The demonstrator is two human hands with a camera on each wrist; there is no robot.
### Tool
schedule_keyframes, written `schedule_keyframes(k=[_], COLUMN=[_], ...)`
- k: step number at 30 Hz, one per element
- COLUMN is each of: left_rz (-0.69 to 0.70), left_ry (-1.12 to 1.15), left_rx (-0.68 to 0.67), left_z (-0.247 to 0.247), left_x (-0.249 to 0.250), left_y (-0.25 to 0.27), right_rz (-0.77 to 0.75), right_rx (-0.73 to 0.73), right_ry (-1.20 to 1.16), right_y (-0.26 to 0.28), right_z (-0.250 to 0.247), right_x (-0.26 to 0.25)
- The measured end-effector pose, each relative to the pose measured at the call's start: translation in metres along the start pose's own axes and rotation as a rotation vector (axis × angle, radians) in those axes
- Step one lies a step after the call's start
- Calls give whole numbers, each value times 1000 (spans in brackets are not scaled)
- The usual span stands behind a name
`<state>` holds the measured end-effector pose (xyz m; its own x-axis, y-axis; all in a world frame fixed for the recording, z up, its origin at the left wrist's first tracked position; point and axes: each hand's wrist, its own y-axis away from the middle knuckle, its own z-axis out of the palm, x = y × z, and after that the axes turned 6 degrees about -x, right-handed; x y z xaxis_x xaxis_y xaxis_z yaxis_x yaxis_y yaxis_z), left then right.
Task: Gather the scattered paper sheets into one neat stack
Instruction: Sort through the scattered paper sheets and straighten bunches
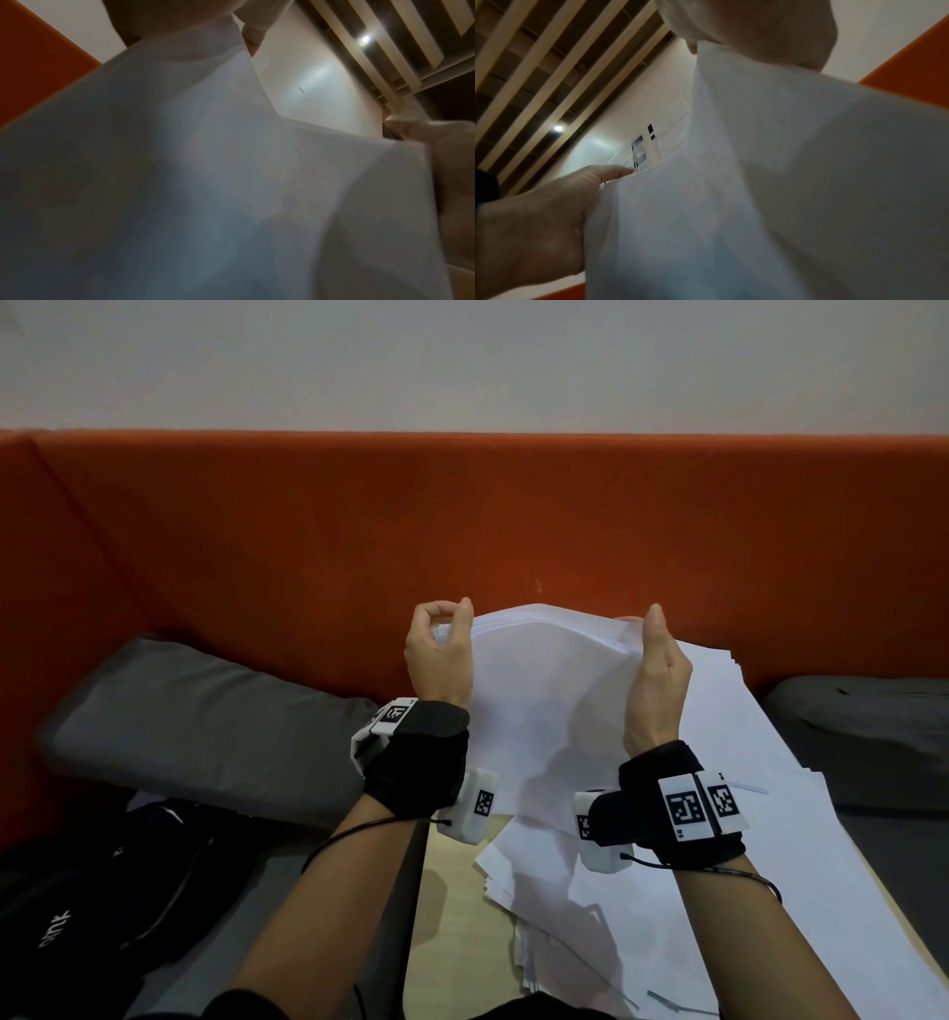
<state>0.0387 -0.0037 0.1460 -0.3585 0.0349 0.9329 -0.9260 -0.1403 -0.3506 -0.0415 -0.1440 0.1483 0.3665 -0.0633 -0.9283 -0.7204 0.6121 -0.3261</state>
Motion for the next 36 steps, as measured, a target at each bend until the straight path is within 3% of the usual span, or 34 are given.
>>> schedule_keyframes(k=[4,8,11,14,16,18,26,30,33,36], left_rz=[-2,-9,-8,-146,-264,-307,-1,45,-33,-212], left_ry=[-61,16,83,101,78,59,-38,-72,-103,-81], left_rx=[27,7,-143,-281,-284,-263,-154,-152,-238,-299], left_z=[-3,-3,-11,-19,-21,-20,-4,0,-8,-20], left_x=[-11,-11,-26,-53,-64,-67,-16,-2,-24,-52], left_y=[-7,-10,-2,12,22,27,20,18,28,43], right_rz=[-30,204,314,161,25,-65,-251,-125,111,347], right_rx=[-236,-255,-254,-213,-222,-236,-82,-85,-127,-213], right_ry=[89,196,250,508,702,715,600,432,316,314], right_y=[3,5,12,17,23,30,5,0,9,23], right_z=[-14,-30,-36,-38,-35,-30,-13,-5,-9,-18], right_x=[16,47,66,82,92,97,52,37,51,83])
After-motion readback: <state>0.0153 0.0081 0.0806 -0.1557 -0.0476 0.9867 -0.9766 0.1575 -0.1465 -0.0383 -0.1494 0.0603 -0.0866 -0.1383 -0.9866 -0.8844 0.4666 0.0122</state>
